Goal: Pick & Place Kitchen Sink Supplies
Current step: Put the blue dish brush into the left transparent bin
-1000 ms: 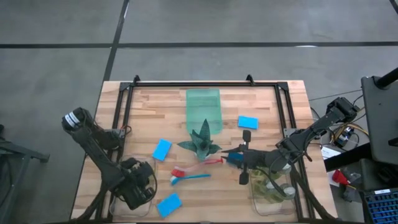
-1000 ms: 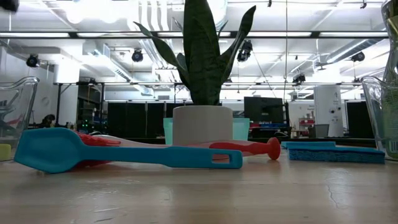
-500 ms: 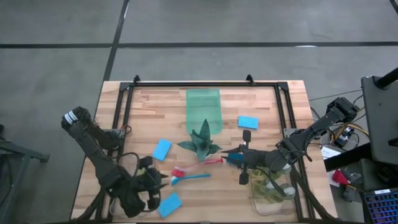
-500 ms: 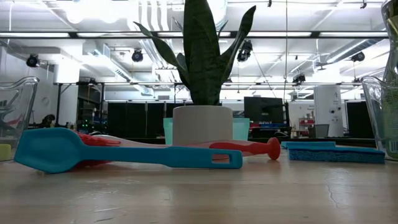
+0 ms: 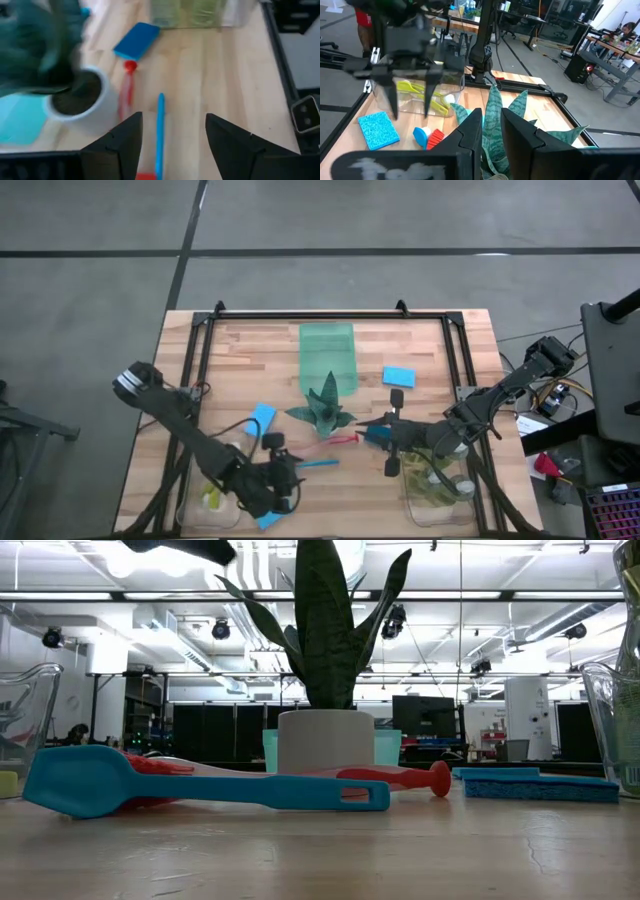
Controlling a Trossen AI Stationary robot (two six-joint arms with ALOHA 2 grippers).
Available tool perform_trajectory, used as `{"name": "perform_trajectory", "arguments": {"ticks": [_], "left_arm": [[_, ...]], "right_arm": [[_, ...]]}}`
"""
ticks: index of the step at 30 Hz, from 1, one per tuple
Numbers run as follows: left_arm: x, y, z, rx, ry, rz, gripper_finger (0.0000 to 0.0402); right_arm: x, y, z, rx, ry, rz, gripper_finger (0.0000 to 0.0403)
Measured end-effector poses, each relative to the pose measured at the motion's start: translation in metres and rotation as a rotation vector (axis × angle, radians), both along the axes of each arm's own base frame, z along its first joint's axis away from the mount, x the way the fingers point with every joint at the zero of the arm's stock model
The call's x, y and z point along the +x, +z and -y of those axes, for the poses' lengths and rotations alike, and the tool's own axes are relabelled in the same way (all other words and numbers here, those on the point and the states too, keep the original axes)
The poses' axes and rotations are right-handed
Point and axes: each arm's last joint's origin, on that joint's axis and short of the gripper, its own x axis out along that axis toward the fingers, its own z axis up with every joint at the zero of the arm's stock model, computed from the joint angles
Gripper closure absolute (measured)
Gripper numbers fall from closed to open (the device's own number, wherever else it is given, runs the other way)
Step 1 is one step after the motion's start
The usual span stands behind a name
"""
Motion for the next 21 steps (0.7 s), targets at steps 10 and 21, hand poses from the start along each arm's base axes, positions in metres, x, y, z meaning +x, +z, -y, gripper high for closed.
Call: {"name": "perform_trajectory", "arguments": {"ticks": [10, 21], "left_arm": [[0.034, -0.055, -0.005, 0.109, 0.031, -0.116, 0.0204], [0.052, -0.099, -0.014, 0.102, 0.028, -0.261, 0.0205]], "right_arm": [[0.0, 0.0, 0.0, -0.003, 0.0, -0.002, 0.033], [0.0, -0.001, 0.0, -0.003, 0.0, -0.002, 0.0346]]}}
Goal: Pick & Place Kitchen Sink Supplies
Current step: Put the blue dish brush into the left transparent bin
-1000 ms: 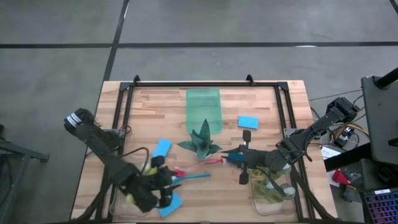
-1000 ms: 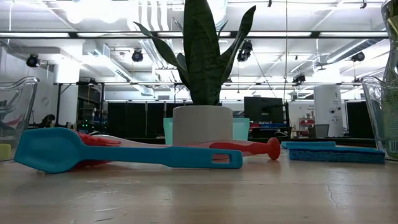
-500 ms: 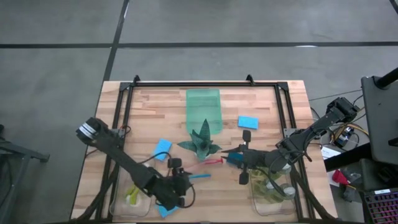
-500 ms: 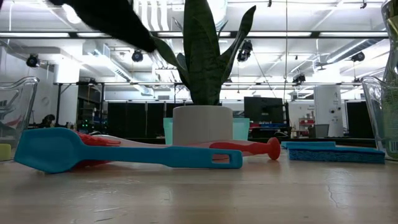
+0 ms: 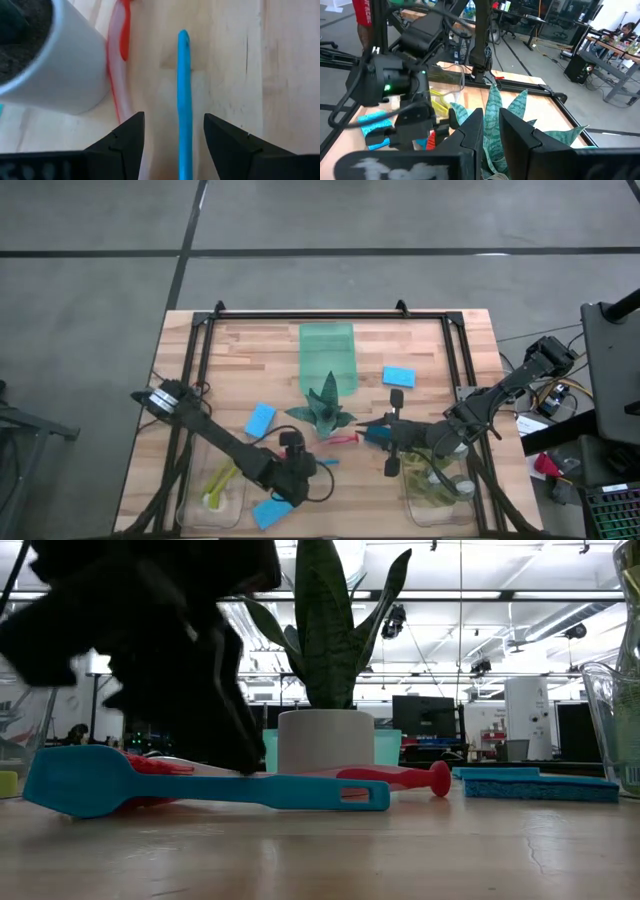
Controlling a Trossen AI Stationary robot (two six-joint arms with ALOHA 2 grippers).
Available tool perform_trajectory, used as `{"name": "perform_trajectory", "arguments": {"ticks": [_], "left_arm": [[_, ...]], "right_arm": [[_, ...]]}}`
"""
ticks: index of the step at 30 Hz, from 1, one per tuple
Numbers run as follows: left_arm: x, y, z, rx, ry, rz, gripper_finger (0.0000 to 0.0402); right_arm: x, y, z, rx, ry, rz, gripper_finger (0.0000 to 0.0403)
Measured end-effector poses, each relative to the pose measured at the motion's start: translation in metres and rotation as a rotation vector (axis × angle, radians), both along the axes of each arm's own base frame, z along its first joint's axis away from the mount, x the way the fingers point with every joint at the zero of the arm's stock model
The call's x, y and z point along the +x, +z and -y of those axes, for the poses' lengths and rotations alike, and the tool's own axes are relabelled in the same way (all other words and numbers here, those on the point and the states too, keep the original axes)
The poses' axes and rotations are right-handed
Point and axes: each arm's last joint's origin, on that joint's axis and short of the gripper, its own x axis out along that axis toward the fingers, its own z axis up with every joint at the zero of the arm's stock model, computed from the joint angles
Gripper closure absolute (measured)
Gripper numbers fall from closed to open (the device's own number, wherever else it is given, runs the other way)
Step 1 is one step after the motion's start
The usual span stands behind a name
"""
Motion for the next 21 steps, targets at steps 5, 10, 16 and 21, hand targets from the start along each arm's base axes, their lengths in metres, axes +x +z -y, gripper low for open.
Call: {"name": "perform_trajectory", "arguments": {"ticks": [5, 10, 16, 21], "left_arm": [[0.001, -0.012, 0.001, 0.007, -0.008, -0.036, 0.021], [0.002, -0.017, 0.001, -0.001, -0.013, -0.052, 0.0237], [0.003, -0.017, 0.001, -0.055, -0.026, -0.078, 0.0298], [0.003, -0.017, 0.001, -0.068, -0.033, -0.083, 0.0365]], "right_arm": [[0.0, 0.0, 0.0, 0.0, 0.0, 0.0, 0.0343], [0.0, 0.0, 0.0, 0.002, 0.0, 0.0, 0.0337], [0.0, 0.0, 0.0, 0.003, -0.001, 0.0, 0.0331], [0.0, 0.0, 0.0, 0.003, -0.001, 0.0, 0.0332]]}}
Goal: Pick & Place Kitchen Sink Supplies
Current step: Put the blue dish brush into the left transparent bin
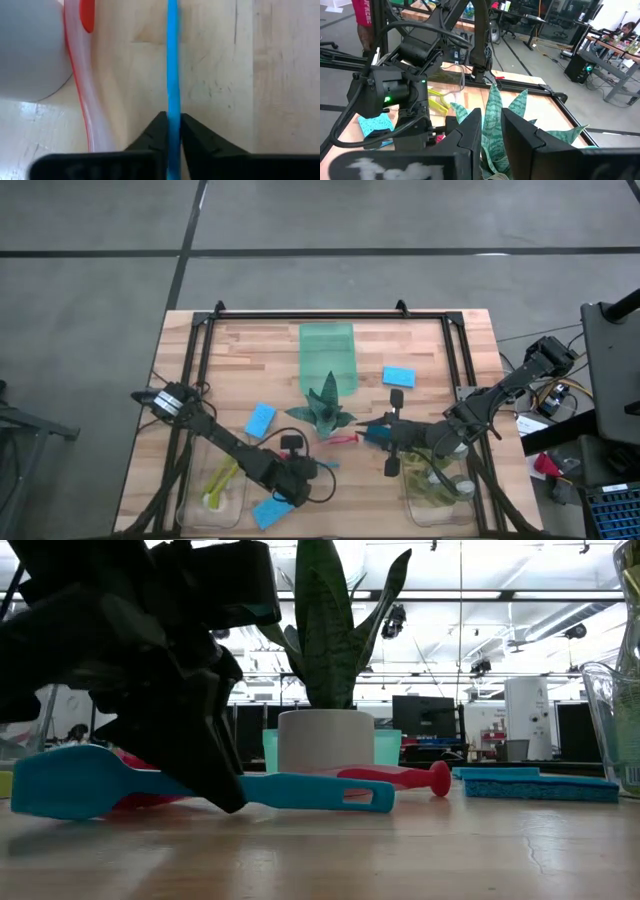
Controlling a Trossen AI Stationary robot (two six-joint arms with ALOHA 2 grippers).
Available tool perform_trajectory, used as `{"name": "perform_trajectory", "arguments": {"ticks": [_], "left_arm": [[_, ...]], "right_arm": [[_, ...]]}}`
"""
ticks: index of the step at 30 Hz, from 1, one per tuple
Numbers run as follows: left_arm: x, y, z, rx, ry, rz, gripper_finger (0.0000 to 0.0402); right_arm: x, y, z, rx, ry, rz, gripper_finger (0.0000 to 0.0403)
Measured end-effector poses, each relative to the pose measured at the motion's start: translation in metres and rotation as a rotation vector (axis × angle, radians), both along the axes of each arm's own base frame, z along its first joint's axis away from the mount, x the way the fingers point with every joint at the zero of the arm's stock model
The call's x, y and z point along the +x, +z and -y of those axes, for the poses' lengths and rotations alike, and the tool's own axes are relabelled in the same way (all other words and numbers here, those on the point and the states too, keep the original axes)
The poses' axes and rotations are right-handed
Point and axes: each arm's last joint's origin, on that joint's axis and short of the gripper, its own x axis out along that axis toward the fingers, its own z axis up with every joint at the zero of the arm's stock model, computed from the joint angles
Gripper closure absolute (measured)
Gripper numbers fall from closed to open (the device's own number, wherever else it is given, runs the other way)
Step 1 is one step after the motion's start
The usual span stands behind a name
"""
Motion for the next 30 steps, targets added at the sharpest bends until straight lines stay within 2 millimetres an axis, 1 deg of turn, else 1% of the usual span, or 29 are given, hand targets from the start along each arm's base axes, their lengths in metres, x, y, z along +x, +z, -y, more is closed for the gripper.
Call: {"name": "perform_trajectory", "arguments": {"ticks": [1, 3, 8, 10, 13, 17, 21, 24, 27, 30], "left_arm": [[0.0, 0.0, 0.0, -0.004, -0.003, 0.003, 0.0379], [0.0, 0.001, 0.0, -0.004, -0.005, 0.004, 0.0389], [0.0, 0.006, 0.001, -0.027, -0.014, -0.002, 0.0372], [0.001, 0.014, 0.002, -0.061, -0.024, 0.009, 0.0371], [-0.002, 0.031, 0.005, -0.114, -0.052, 0.034, 0.0386], [-0.01, 0.056, 0.009, -0.188, -0.082, 0.048, 0.0388], [-0.026, 0.086, 0.011, -0.269, -0.104, 0.06, 0.0376], [-0.043, 0.108, 0.009, -0.332, -0.093, 0.065, 0.038], [-0.065, 0.126, 0.006, -0.386, -0.033, 0.047, 0.0389], [-0.088, 0.141, 0.005, -0.423, 0.057, 0.049, 0.0388]], "right_arm": [[0.0, 0.0, 0.0, 0.0, 0.0, 0.0, 0.0334], [0.0, 0.0, 0.0, 0.0, 0.0, -0.001, 0.0338], [0.0, -0.001, 0.0, -0.004, 0.0, -0.002, 0.0346], [0.0, -0.001, 0.0, -0.004, 0.001, -0.002, 0.0346], [0.0, -0.001, 0.0, -0.004, 0.0, -0.002, 0.0344], [0.0, -0.002, 0.0, -0.005, 0.0, -0.004, 0.0338], [0.0, -0.002, 0.0, -0.006, 0.0, -0.006, 0.0333], [0.0, -0.002, 0.0, -0.004, 0.0, -0.006, 0.0331], [0.0, -0.002, 0.0, -0.004, 0.0, -0.006, 0.0329], [0.0, -0.002, 0.0, -0.004, 0.0, -0.006, 0.0332]]}}
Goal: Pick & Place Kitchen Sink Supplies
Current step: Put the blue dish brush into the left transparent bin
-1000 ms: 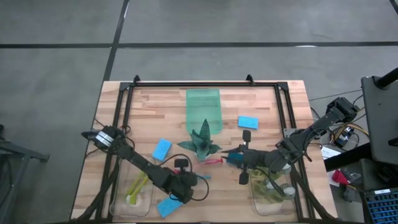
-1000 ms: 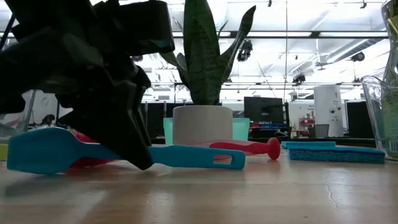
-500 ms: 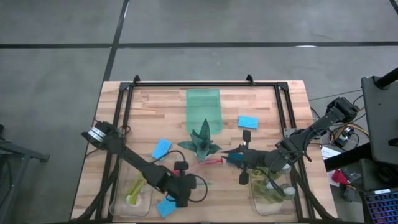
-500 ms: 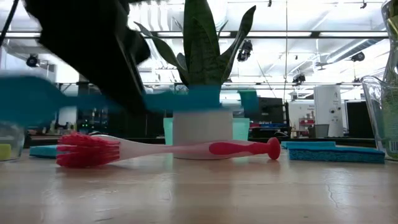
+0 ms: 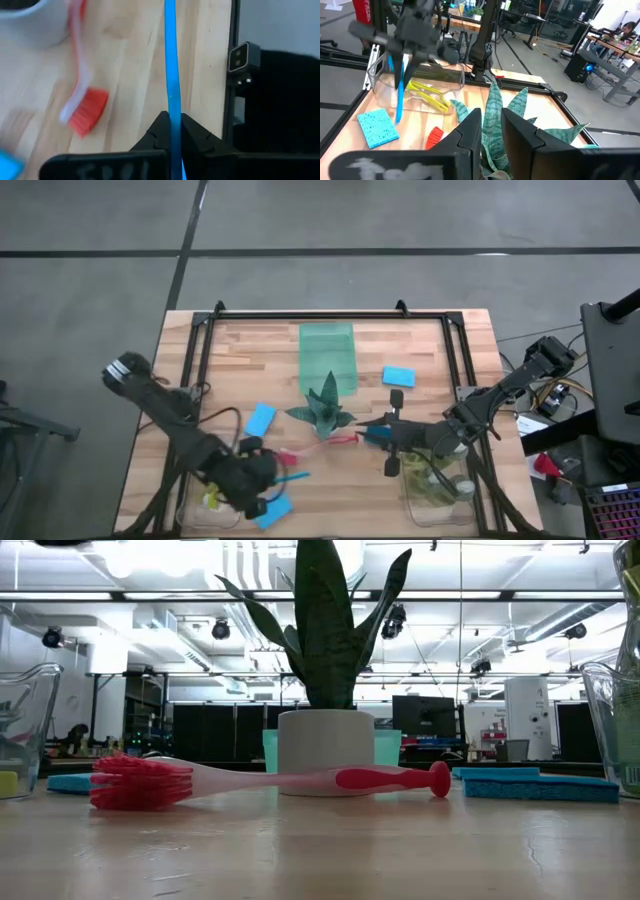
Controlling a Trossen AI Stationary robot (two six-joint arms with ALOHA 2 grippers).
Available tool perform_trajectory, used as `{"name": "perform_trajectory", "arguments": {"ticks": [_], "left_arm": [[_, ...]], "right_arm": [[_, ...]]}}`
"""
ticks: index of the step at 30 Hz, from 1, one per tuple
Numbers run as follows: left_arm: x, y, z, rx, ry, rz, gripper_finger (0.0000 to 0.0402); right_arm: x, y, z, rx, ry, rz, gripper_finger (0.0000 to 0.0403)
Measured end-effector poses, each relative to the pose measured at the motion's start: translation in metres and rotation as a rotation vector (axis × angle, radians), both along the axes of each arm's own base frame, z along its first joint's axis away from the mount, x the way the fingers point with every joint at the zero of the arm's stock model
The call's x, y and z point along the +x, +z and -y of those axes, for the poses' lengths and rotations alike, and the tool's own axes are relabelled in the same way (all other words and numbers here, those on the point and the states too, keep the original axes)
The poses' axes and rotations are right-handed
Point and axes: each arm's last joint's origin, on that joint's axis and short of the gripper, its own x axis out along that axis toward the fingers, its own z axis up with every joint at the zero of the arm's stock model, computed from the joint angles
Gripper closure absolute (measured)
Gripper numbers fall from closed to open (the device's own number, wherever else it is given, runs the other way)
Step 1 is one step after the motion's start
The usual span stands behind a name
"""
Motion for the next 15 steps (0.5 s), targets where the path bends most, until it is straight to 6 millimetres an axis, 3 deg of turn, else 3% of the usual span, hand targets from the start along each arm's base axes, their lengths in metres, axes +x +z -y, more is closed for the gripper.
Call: {"name": "perform_trajectory", "arguments": {"ticks": [7, 15], "left_arm": [[-0.056, 0.015, 0.004, -0.093, 0.231, -0.049, 0.0372], [-0.113, 0.0, 0.004, 0.008, 0.519, -0.103, 0.0386]], "right_arm": [[0.0, 0.0, 0.0, 0.0, 0.0, 0.0, 0.0345], [0.0, 0.0, 0.0, 0.001, 0.0, 0.002, 0.0349]]}}
